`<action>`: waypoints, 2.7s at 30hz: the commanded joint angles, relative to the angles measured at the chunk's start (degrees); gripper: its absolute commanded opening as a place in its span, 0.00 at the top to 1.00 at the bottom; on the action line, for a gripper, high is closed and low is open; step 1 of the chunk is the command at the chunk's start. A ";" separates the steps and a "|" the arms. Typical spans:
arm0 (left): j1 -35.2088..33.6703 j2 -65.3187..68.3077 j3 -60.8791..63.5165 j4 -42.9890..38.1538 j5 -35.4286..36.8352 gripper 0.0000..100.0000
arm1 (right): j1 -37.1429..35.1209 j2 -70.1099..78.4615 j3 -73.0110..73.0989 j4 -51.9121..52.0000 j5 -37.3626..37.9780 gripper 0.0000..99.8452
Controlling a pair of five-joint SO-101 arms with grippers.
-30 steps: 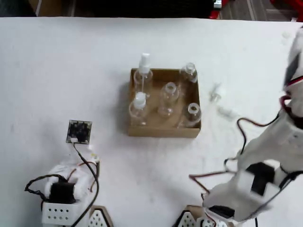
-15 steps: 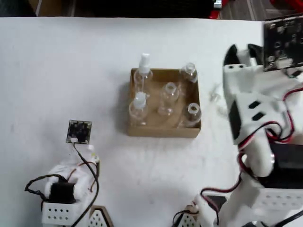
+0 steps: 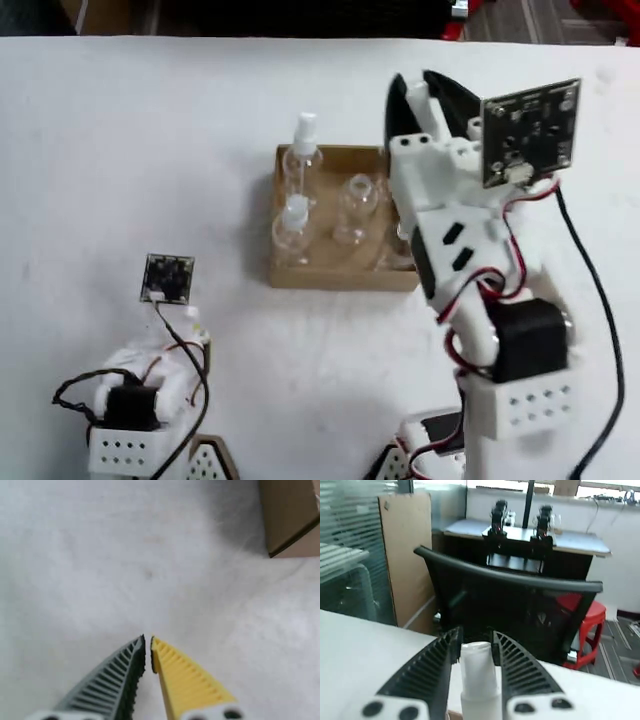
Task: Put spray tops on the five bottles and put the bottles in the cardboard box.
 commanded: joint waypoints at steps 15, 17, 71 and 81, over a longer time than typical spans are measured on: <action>0.57 -0.04 -0.09 -0.18 -0.62 0.98 | -8.84 -0.48 24.62 -43.03 8.35 0.99; 0.57 -0.04 -0.09 -0.18 -0.62 0.98 | -8.22 1.54 24.53 -47.08 8.44 0.99; 0.57 -0.04 -0.09 -0.18 -0.62 0.98 | -6.37 18.68 33.05 -64.75 7.91 0.99; 0.57 -0.04 -0.09 -0.18 -0.62 0.98 | -6.29 18.68 44.66 -75.30 7.91 0.99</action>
